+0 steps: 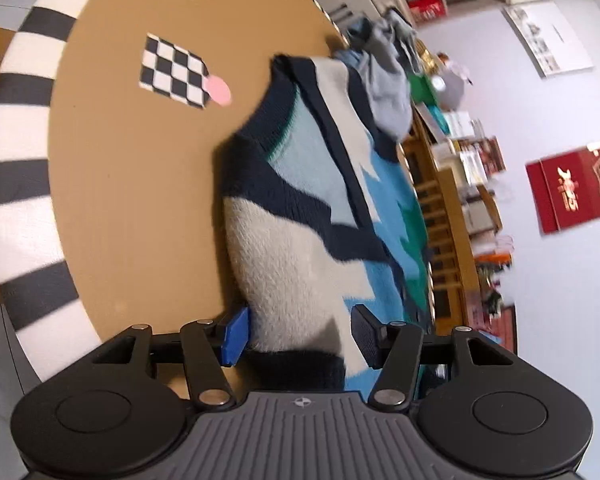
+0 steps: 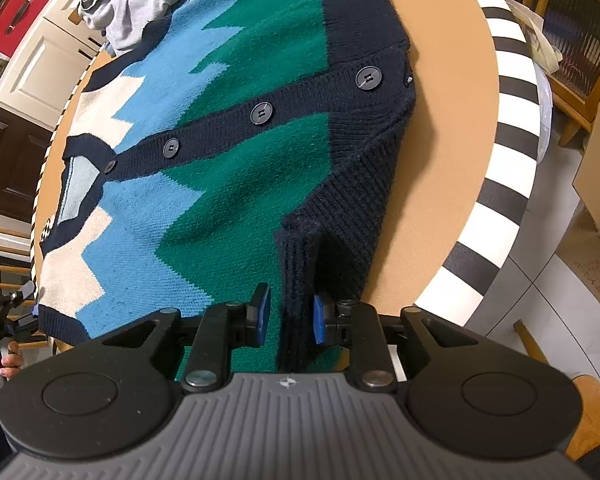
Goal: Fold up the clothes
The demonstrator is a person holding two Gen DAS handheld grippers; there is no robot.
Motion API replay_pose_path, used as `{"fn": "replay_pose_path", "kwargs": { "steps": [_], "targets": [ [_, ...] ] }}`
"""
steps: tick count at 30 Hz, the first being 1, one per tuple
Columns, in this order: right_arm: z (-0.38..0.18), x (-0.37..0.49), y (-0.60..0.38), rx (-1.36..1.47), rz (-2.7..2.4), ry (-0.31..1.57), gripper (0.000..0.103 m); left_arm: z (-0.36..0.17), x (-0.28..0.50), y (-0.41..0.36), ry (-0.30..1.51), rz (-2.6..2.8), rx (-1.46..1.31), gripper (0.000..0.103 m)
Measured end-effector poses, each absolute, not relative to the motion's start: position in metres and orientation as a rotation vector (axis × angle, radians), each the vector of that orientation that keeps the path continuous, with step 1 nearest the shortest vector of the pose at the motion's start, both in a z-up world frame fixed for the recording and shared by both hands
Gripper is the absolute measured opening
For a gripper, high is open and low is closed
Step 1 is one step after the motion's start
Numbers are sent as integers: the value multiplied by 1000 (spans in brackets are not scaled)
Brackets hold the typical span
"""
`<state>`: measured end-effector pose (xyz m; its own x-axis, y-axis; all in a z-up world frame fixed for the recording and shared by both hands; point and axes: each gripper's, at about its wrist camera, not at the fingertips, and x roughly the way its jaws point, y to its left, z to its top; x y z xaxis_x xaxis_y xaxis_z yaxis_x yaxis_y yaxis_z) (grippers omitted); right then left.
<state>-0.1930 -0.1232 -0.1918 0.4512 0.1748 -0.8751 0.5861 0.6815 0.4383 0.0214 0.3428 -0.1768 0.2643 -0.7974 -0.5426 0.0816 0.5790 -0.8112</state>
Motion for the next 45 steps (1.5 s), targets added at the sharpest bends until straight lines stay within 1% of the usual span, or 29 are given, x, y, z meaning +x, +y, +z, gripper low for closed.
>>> {"fn": "replay_pose_path", "kwargs": {
  "steps": [3,6,11,13,14,16,18,21,25,29,33,38,42,45],
  "targets": [
    [-192,-194,-123,820,-291,1096,24,-187,14,356,1201,-695,-820,56],
    [-192,-196,-123,828,-291,1088,26,-192,8,366,1187,-689,-870,56],
    [-192,-196,-123,836,-292,1086,27,-199,16,358,1142,-686,-950,59],
    [-192,-195,-123,832,-290,1092,27,-199,21,353,1119,-703,-978,63],
    [-191,-194,-123,830,-289,1095,28,-201,22,351,1108,-713,-1000,63],
    [-191,-194,-122,827,-286,1099,30,-202,23,352,1083,-722,-1055,67],
    [-190,-193,-121,822,-281,1103,33,-205,22,359,1040,-705,-1110,67],
    [-189,-193,-118,804,-275,1108,33,-207,24,367,1017,-670,-1122,67],
    [-192,-197,-123,849,-295,1090,25,-199,30,362,986,-701,-1102,67],
    [-195,-202,-128,899,-294,1070,25,-187,32,353,954,-817,-1086,71],
    [-196,-203,-130,913,-294,1064,25,-173,31,349,956,-898,-1011,73],
    [-195,-203,-129,906,-294,1068,25,-183,27,362,1053,-782,-956,73],
    [-195,-204,-129,907,-291,1070,25,-189,22,368,1030,-818,-1000,75],
    [-196,-205,-130,917,-293,1068,25,-189,29,352,1050,-837,-974,76]
  ]
}}
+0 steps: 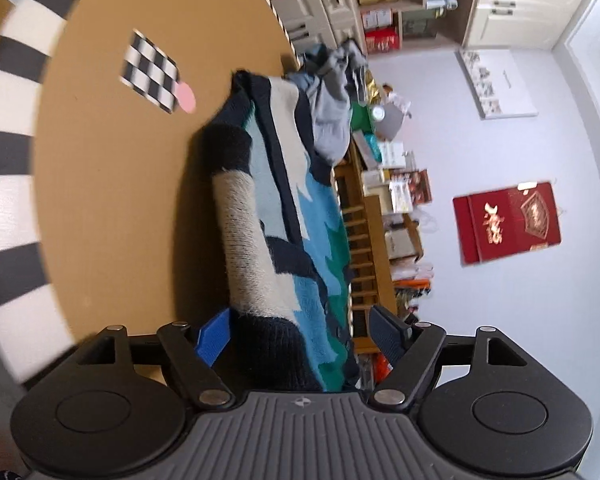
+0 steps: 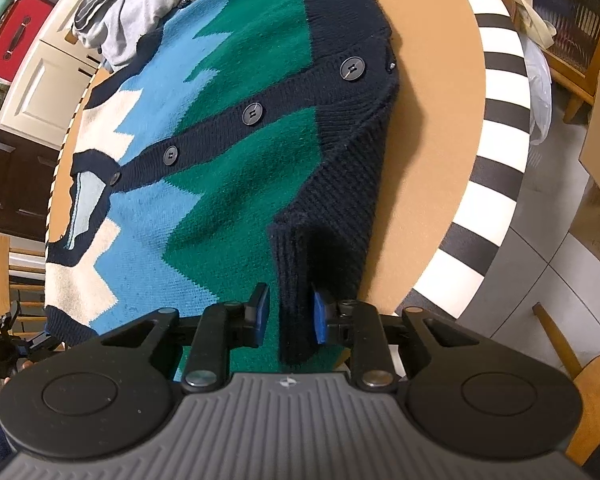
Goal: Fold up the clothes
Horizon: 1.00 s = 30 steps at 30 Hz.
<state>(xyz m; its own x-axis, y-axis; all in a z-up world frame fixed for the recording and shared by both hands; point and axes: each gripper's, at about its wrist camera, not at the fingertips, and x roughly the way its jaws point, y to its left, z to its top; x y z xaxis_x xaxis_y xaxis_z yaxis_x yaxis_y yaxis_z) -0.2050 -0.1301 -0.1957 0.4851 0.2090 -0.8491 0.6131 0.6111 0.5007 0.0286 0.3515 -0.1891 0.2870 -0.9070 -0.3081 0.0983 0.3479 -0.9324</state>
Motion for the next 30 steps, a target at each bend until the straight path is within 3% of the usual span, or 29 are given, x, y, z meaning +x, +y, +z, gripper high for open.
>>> {"fn": "replay_pose_path", "kwargs": {
  "steps": [6,12,14,17,21,25,30],
  "targets": [
    [-194,-203,-131,904,-290,1085,25,-178,23,315,1103,-937,-752,76],
    [-196,-207,-132,932,-293,1064,25,-196,34,346,1092,-716,-975,71],
    [-197,-210,-135,957,-294,1051,25,-191,37,338,1094,-729,-922,70],
    [-199,-214,-138,994,-297,1031,21,-185,35,323,1126,-804,-839,57],
    [-201,-221,-142,1025,-303,1002,12,-182,31,311,1182,-875,-774,20],
    [-197,-231,-144,1026,-312,971,9,-178,24,314,1187,-858,-733,8],
    [-187,-247,-148,1013,-349,930,8,-168,18,318,1183,-818,-687,6]
  ]
}}
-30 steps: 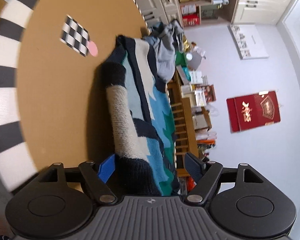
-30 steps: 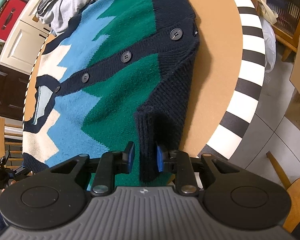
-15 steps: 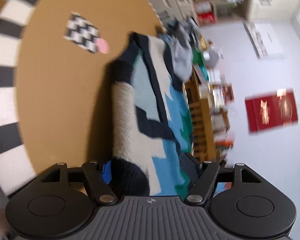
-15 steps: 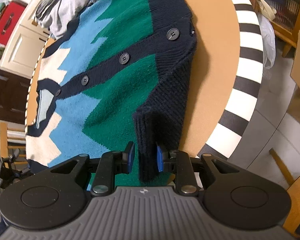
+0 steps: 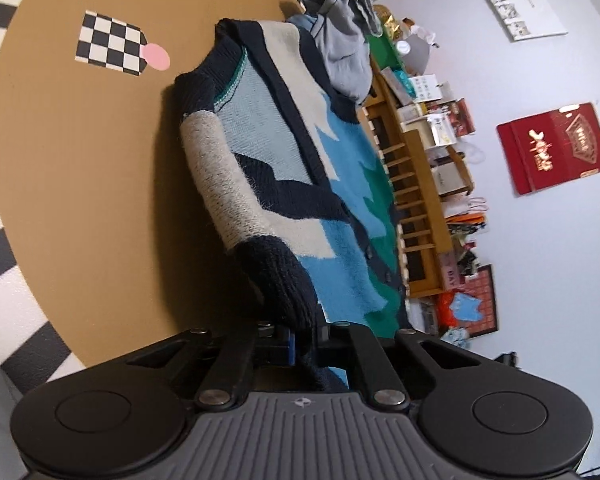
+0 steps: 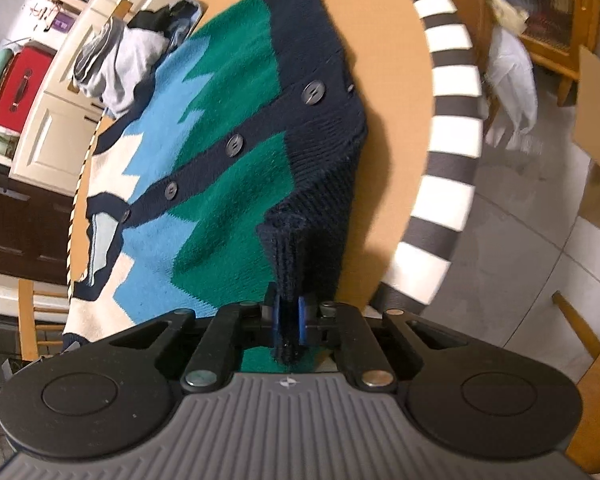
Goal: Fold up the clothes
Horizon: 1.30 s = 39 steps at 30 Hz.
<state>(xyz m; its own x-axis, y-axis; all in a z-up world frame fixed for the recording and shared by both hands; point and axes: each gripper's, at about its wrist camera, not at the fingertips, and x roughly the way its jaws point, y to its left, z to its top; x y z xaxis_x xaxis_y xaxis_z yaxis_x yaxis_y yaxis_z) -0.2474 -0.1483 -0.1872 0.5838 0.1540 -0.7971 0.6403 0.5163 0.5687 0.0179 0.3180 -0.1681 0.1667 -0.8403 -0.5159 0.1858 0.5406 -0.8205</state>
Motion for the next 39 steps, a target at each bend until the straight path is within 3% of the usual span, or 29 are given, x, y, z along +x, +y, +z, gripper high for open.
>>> {"fn": "replay_pose_path", "kwargs": {
  "steps": [14,24,39],
  "targets": [
    [-168,-272,-133,933,-392,888,7,-112,0,300,1169,-651,-343,4],
    [-164,-287,-130,959,-413,868,7,-113,-6,317,1188,-599,-404,4],
    [-133,-332,-78,1051,-372,913,7,-58,-54,366,1202,-594,-524,4]
  ]
}}
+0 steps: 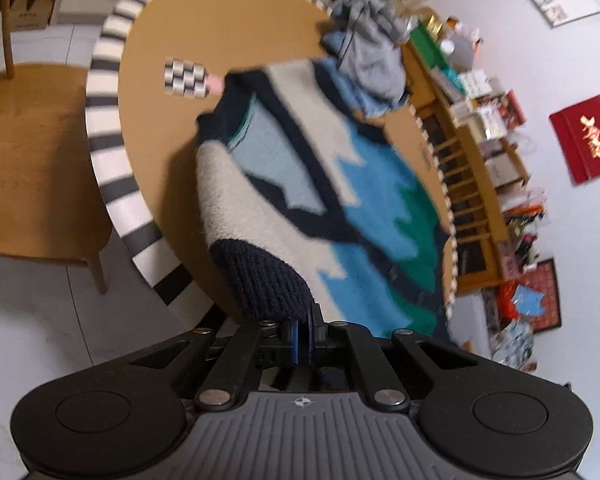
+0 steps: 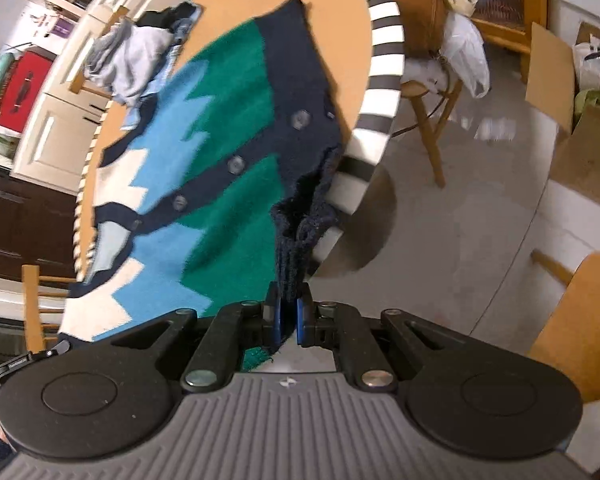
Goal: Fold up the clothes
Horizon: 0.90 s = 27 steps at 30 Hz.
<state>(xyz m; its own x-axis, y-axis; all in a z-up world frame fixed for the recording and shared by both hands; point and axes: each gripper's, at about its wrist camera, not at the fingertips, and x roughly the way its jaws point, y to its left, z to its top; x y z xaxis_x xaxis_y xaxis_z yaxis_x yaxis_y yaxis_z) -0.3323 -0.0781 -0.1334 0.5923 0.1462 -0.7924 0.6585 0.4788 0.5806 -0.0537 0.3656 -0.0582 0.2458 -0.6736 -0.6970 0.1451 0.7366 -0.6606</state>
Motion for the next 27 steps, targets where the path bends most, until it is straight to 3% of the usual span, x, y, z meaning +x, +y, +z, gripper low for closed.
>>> {"fn": "replay_pose_path", "kwargs": {
  "steps": [5,10,14,20,27],
  "targets": [
    [-89,-323,-82,1116,-313,775,7,-2,-34,357,1118,-644,-520,4],
    [-66,-284,-124,1211,-305,631,7,20,34,329,1169,-619,-573,4],
    [-71,-236,-173,1218,-372,618,7,7,106,298,1231,-477,-631,4],
    [-117,-148,-232,1193,-522,784,7,-41,195,227,1264,-281,-549,5],
    [-167,-84,-269,1214,-569,886,7,-84,249,187,1297,-161,-507,5]
  ]
}}
